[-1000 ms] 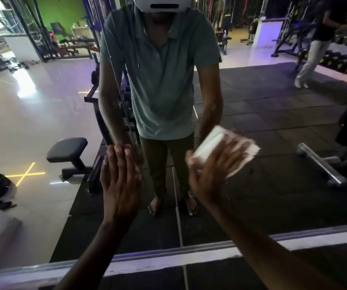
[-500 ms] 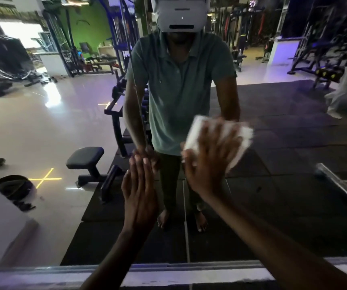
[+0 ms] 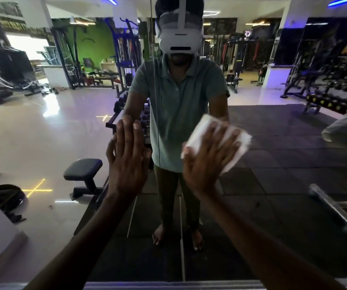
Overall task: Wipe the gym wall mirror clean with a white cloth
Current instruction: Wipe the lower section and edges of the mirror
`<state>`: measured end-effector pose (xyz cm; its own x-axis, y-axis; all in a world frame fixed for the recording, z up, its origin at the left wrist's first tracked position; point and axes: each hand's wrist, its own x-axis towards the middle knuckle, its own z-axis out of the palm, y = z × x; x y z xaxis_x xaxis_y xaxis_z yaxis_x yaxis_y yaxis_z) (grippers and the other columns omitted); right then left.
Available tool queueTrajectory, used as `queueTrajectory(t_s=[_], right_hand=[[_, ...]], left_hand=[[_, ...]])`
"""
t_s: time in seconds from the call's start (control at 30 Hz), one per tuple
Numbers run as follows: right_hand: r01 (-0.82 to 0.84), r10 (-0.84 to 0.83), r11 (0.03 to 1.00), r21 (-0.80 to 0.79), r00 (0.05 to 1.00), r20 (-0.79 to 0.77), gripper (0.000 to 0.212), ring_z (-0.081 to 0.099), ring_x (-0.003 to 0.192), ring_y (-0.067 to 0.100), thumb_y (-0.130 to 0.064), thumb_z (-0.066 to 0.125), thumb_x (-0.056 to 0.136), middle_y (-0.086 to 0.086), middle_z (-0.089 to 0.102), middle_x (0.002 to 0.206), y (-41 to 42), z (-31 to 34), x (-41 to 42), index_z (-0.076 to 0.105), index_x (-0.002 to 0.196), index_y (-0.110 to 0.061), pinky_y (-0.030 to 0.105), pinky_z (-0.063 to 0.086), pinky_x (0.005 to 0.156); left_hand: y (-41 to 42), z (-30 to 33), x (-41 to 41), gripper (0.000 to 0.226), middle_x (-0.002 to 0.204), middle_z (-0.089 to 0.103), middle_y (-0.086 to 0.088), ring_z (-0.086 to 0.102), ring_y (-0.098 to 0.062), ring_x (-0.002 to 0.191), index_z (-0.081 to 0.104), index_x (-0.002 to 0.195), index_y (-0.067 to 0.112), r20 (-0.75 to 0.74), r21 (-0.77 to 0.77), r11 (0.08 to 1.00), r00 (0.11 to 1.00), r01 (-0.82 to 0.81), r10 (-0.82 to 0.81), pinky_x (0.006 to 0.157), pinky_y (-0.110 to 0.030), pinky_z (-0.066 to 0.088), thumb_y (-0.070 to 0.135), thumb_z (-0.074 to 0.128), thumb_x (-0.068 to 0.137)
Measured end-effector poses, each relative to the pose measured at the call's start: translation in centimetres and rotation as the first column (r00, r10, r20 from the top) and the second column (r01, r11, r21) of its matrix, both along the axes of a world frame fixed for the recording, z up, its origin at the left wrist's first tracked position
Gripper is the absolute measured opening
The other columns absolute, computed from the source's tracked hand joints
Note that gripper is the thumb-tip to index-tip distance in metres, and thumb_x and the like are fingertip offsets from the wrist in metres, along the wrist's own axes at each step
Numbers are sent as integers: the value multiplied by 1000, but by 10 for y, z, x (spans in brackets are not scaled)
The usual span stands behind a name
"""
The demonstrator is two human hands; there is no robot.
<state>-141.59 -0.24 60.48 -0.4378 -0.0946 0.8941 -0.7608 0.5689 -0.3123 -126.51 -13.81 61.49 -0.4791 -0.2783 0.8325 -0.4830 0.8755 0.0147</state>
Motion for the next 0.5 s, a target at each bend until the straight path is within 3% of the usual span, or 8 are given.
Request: queueTrajectory(t_s=[0.1, 0.2, 0.27, 0.33, 0.4, 0.5], right_hand=[[-149, 208, 948, 281, 959, -193, 78, 7, 161, 46, -54, 44, 101, 15, 14, 174, -8, -16, 15, 26, 166, -15, 63, 2, 129], [-114, 276, 903, 413, 892, -358, 76, 8, 163, 39, -49, 52, 101, 12, 15, 175, 18, -3, -14, 29, 166, -16, 58, 2, 130], [-38, 162, 942, 334, 922, -352, 81, 2, 163, 37, -52, 52, 102, 14, 10, 175, 31, 22, -33, 23, 167, -15, 57, -1, 130], [31, 1, 989, 142, 975, -223, 83, 0, 162, 40, -54, 44, 104, 18, 7, 175, 29, 55, -35, 15, 168, -9, 59, -1, 130], [44, -40, 999, 29, 991, -130, 83, 1, 162, 44, -50, 45, 104, 19, 7, 175, 11, 78, -17, 14, 168, -8, 60, 0, 130], [-11, 58, 983, 185, 966, -252, 83, 1, 162, 45, -32, 58, 99, 16, 9, 176, -12, 82, 5, 17, 169, -13, 63, 2, 129]], left_hand=[[-1, 1, 4, 75, 175, 1, -21, 1, -33, 163, 6, 167, 4, 10, -11, 999, 999, 33, -33, 129, -48, 10, 28, 46, 108], [-4, 5, 14, 73, 176, 2, -17, 3, -30, 164, 13, 167, 4, 40, -20, 998, 997, 66, -66, 128, -46, 15, 28, 47, 107], [-5, 10, 22, 73, 176, 4, -14, 4, -28, 164, 15, 167, 6, 54, -31, 995, 994, 96, -95, 125, -45, 20, 24, 48, 105], [-6, 14, 30, 74, 176, 6, -12, 6, -26, 164, 19, 167, 7, 50, -15, 988, 987, 155, -155, 122, -44, 25, 18, 50, 101], [-7, 19, 37, 73, 176, 14, -11, 11, -24, 163, 26, 166, 8, 17, 11, 974, 974, 227, -227, 120, -43, 29, 16, 50, 97], [-6, 38, 50, 60, 163, 44, -14, 44, -26, 150, 50, 154, 6, -55, -54, 956, 955, 289, -292, 107, -39, 43, 15, 47, 95]])
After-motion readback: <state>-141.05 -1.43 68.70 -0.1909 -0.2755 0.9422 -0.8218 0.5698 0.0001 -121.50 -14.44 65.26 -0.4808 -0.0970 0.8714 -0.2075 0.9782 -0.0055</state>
